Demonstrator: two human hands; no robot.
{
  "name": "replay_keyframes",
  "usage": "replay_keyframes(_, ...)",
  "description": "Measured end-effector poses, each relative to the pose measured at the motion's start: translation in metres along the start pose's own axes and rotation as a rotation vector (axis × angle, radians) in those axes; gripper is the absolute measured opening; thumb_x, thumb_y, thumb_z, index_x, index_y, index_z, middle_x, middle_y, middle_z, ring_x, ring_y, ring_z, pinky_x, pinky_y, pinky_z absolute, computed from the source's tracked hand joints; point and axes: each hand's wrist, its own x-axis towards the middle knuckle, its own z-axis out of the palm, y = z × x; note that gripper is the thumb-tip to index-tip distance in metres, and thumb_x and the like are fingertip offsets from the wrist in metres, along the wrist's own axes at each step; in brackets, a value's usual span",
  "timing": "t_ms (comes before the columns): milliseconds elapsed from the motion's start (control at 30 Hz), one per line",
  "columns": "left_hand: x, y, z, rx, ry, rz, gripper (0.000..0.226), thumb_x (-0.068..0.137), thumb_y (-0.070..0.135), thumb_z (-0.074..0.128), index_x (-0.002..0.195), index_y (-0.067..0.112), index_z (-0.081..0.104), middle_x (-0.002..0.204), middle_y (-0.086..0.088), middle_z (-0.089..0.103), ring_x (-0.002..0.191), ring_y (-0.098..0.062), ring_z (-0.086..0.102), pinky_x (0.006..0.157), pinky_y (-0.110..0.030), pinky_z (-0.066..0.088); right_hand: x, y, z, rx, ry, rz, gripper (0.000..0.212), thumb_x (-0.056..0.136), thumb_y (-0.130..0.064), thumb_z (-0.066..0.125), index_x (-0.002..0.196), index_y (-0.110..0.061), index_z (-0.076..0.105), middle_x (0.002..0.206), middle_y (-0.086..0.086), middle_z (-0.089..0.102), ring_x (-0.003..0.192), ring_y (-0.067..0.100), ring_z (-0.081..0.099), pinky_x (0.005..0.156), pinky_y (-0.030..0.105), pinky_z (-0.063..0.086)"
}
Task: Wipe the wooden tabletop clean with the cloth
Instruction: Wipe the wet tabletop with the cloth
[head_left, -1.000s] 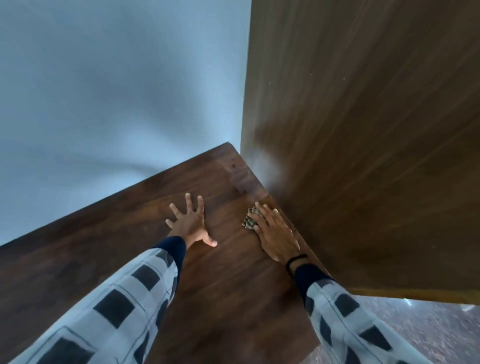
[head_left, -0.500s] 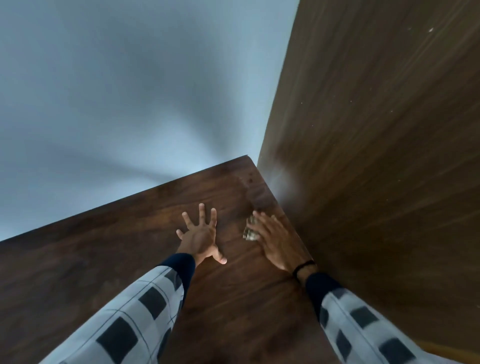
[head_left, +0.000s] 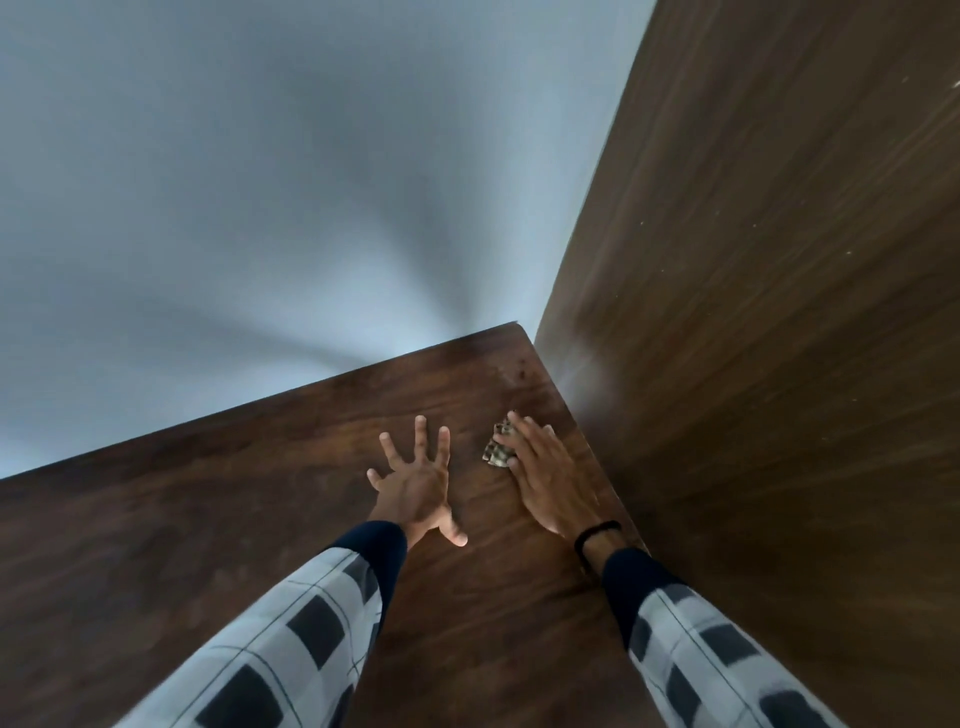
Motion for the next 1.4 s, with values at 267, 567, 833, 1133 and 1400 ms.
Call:
replay_keyframes(267,-0.005,0.001,-0.001,-0.006,0.009,0.016,0.155,0.057,0.047,0.094,0.154,0.029,-0.025,0.152,0.0,-0.046,0.138,-0.05,-0.034,0.111,-0.076,0.007,0.096,0.003,-0.031,0.017,0.112,0.278,0.048,0.11,-0.023,0.034,0.158,-0.02,0.032,0.17,0.002,0.012,0.157,0.019,0.011,0.127,0.038,0.007)
replay_keyframes(567,-0.001,0.003,0.003,-0.02,0.015,0.036,0.156,0.055,0.045,0.095,0.153,0.028,-0.026,0.152,-0.001,-0.046,0.135,-0.052,-0.036,0.107,-0.079,0.007,0.102,0.009,-0.011,-0.076,0.069,-0.003,0.045,0.11,-0.024,0.036,0.155,-0.022,0.038,0.168,0.0,0.023,0.155,0.02,0.02,0.128,0.041,0.013)
replay_keyframes(833,-0.003,0.003,0.001,-0.002,-0.001,0.019,0.156,0.057,0.047,0.094,0.153,0.027,-0.027,0.151,-0.002,-0.047,0.136,-0.053,-0.035,0.108,-0.08,0.008,0.142,-0.041,-0.001,0.027,0.235,0.347,0.046,0.106,-0.02,0.038,0.153,-0.019,0.038,0.163,0.009,0.027,0.149,0.033,0.03,0.123,0.045,0.027)
replay_keyframes(1133,-0.001,0.001,0.004,-0.007,0.018,0.027,0.157,0.055,0.048,0.094,0.152,0.028,-0.027,0.151,0.0,-0.047,0.135,-0.051,-0.036,0.107,-0.079,0.007,0.147,0.018,-0.037,0.054,0.21,0.23,0.045,0.105,-0.014,0.045,0.15,-0.017,0.048,0.162,0.008,0.033,0.145,0.027,0.037,0.121,0.042,0.032)
replay_keyframes(1400,-0.001,0.007,-0.001,-0.002,-0.019,-0.01,0.158,0.055,0.045,0.095,0.151,0.028,-0.029,0.149,-0.001,-0.05,0.134,-0.053,-0.037,0.106,-0.081,0.007,0.15,-0.027,-0.017,0.088,0.202,0.314,0.047,0.105,-0.014,0.044,0.152,-0.02,0.045,0.164,0.005,0.029,0.147,0.03,0.033,0.121,0.047,0.032)
